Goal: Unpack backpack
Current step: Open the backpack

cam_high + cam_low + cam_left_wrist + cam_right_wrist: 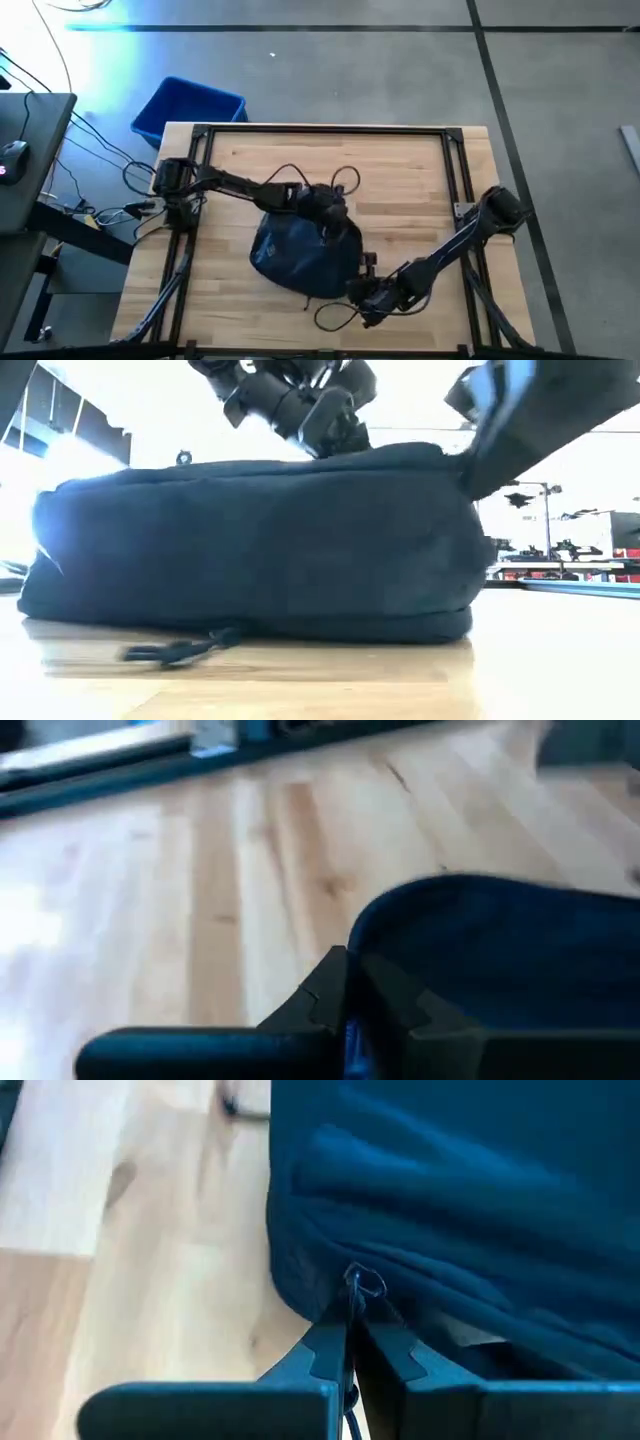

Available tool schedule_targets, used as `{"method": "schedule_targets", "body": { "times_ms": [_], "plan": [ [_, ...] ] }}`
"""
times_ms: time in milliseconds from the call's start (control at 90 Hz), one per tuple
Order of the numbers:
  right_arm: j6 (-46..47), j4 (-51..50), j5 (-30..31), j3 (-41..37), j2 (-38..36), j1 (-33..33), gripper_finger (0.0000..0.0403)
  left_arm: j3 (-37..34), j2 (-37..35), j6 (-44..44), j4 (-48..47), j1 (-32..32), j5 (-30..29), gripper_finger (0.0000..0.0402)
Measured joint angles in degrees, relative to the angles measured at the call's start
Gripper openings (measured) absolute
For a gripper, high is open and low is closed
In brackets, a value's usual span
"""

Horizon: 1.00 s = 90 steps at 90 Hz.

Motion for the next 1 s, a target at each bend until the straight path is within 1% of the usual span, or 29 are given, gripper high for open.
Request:
{"method": "schedule_targets", "body": {
  "times_ms": [156, 244, 344, 422, 522, 689, 811, 911, 967, 1000],
  "plan": [
    [-1.55, 2.84, 1.52, 0.02, 0.17, -2.06, 0.0, -0.04, -3.26, -1.09, -2.94, 2.39, -7.69, 0.0],
    [-1.88, 2.19, 3.31, 0.02, 0.17, -2.79, 0.0, -0.04, -5.48, -1.02, -6.37, 3.84, -10.96, 0.0],
    [-0.97, -1.92, 7.76, 0.02, 0.17, -2.81, 0.0001, -0.04, -7.85, -1.01, -11.21, 5.55, -14.81, 0.0],
    [1.07, -5.84, 10.69, 0.11, 0.17, -2.75, 0.0001, -0.02, -9.12, -1.37, -15.61, 6.52, -18.89, 0.0],
    [3.99, -11.79, 11.46, 0.11, 0.17, -3.64, 0.0001, -0.02, -10.21, -3.24, -22.57, 7.26, -23.56, 0.0],
    [7.39, -20.06, 14.46, 0.11, -0.15, -3.8, 0.0001, -0.16, -10.18, -8.19, -32.36, 7.04, -26.89, 0.0],
    [8.95, -23.78, 17.6, 0.06, -1.41, -3.82, 0.0001, -4.85, -11.41, -11.26, -32.77, 6.51, -30.91, 0.0],
    [8.1, -22.17, 19.0, -1.98, -3.71, -4.24, 0.0001, -9.61, -13.76, -15.11, -31.8, 6.24, -32.24, 0.0],
    [7.75, -21.03, 16.29, -4.07, -5.59, -5.0, 0.0001, -12.9, -15.35, -17.79, -31.82, 5.52, -35.28, 0.0],
    [7.07, -20.51, 15.82, -5.66, -6.62, -5.39, 0.0001, -14.68, -16.34, -19.2, -32.19, 5.0, -35.75, 0.0]
  ]
}}
